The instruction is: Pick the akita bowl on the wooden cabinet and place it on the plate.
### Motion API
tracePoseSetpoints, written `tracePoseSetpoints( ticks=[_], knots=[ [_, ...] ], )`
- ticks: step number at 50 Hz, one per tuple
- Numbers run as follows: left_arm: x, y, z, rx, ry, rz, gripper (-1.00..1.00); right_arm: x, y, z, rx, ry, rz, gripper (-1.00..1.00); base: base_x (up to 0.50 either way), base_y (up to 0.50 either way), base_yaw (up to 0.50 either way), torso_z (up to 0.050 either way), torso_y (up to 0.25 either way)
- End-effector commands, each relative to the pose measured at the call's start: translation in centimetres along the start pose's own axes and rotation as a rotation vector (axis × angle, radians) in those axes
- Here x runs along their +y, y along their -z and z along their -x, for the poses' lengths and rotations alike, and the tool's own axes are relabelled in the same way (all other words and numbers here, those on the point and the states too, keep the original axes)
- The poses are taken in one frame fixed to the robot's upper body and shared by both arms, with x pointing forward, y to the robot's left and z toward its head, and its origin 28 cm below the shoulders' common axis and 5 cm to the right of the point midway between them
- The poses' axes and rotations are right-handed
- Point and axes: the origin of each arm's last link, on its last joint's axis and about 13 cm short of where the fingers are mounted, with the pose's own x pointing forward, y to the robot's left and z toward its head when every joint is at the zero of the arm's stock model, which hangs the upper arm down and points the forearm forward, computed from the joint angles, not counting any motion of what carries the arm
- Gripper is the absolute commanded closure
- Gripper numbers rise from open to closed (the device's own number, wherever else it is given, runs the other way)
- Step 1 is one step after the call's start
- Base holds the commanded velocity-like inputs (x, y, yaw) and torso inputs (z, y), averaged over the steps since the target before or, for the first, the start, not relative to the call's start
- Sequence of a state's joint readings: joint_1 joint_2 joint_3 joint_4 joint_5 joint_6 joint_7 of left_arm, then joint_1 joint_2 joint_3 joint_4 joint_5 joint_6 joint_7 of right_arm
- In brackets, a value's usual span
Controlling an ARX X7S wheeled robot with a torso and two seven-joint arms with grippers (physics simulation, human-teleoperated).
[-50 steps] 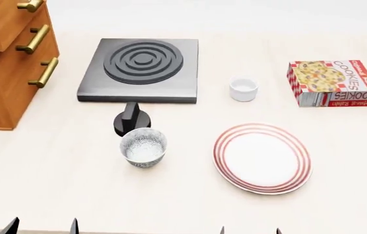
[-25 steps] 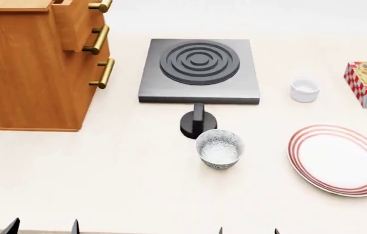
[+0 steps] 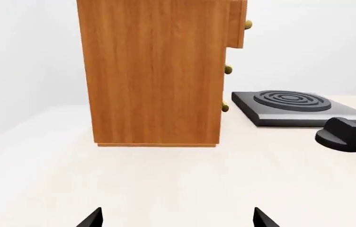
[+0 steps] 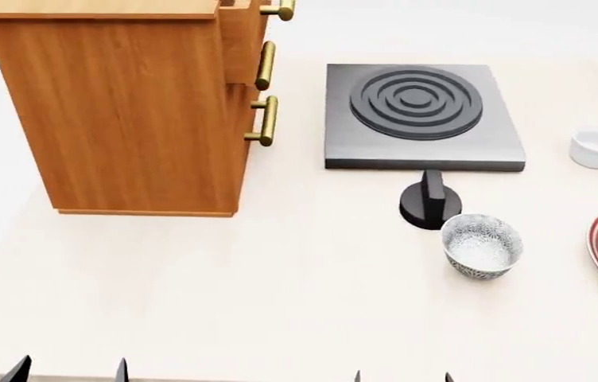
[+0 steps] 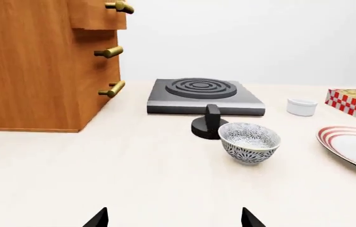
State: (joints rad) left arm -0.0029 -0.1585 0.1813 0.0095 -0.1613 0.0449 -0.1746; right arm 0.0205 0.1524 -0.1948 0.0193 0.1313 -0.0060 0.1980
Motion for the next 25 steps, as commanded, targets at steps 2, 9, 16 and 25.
tracePoseSetpoints(
  ticks=[2,9,16,25],
  knots=[
    [-0.1,0.0,0.0,0.0,0.0,0.002,-1.0,-0.2,-0.1,0.0,-0.001,0.009,-0.049,-1.0,0.0,0.0,0.0,0.0,0.0],
    [-0.1,0.0,0.0,0.0,0.0,0.0,-1.0,-0.2,-0.1,0.0,-0.001,0.006,-0.04,-1.0,0.0,0.0,0.0,0.0,0.0],
    [0.0,0.0,-0.1,-0.007,-0.016,0.004,-1.0,-0.1,0.0,-0.1,0.013,0.006,-0.015,-1.0,0.0,0.0,0.0,0.0,0.0],
    [0.0,0.0,-0.1,0.038,-0.09,-0.073,-1.0,-0.4,-2.3,-0.5,0.008,0.146,0.01,-1.0,0.0,0.0,0.0,0.0,0.0]
  ],
)
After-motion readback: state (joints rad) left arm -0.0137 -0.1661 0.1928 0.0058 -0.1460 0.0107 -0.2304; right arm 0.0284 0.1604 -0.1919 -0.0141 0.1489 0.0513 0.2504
